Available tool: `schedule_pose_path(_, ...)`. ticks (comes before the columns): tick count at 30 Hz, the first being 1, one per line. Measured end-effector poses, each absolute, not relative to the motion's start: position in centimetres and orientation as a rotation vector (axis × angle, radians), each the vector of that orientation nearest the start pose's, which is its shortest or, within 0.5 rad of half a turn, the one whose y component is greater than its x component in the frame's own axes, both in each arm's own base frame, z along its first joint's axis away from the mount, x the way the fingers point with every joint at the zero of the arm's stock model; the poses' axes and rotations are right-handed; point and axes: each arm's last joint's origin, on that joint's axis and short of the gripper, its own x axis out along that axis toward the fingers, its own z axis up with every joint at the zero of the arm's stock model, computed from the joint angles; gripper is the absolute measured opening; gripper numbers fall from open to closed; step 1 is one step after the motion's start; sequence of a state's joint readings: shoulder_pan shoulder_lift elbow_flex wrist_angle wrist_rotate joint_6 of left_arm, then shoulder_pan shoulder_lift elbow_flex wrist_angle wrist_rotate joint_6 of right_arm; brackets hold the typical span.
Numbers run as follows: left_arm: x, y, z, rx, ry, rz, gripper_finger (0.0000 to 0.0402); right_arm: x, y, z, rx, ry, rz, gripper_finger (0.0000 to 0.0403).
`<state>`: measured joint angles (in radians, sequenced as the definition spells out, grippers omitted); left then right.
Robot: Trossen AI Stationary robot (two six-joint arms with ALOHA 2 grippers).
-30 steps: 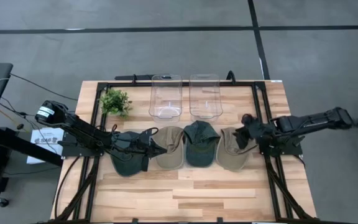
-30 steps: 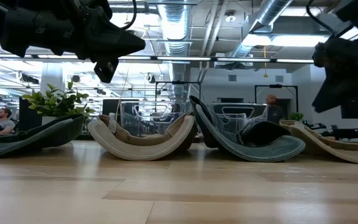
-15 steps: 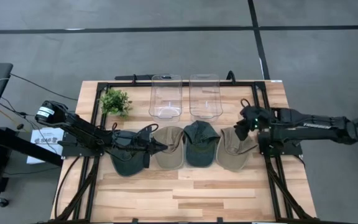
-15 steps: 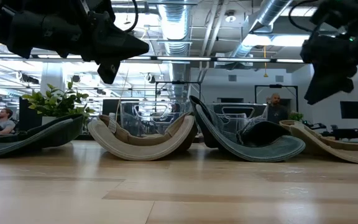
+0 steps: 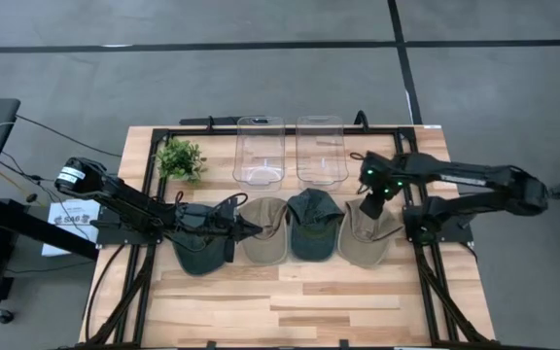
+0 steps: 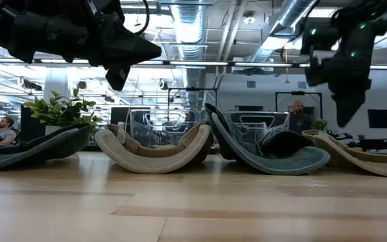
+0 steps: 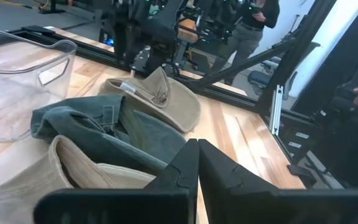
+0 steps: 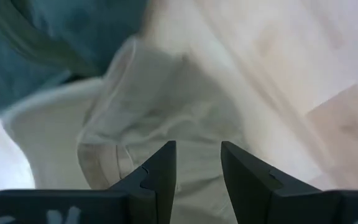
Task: Pick & Place hat
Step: Put the right brown cap into the right transparent bin
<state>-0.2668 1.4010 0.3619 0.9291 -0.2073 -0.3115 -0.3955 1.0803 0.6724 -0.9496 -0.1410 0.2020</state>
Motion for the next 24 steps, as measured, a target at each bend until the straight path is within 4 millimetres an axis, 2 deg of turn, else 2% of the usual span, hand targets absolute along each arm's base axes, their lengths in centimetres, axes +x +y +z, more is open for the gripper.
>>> schedule_pose_path(9,24.0,-5.9,17.2,-0.285,0.116,-0.041,0.0008,16.7,-6.4,17.5,0.566,1.455,-0.332,0.0118)
schedule_pose_path(20,24.0,-5.9,17.2,-0.285,0.115,-0.041,0.0008,16.7,-6.7,17.1,0.535,1.495,-0.436,0.0119)
schedule_pose_path(24,24.0,-5.9,17.2,-0.285,0.115,-0.041,0.0008,16.7,-6.8,17.1,0.531,1.495,-0.451,0.0131)
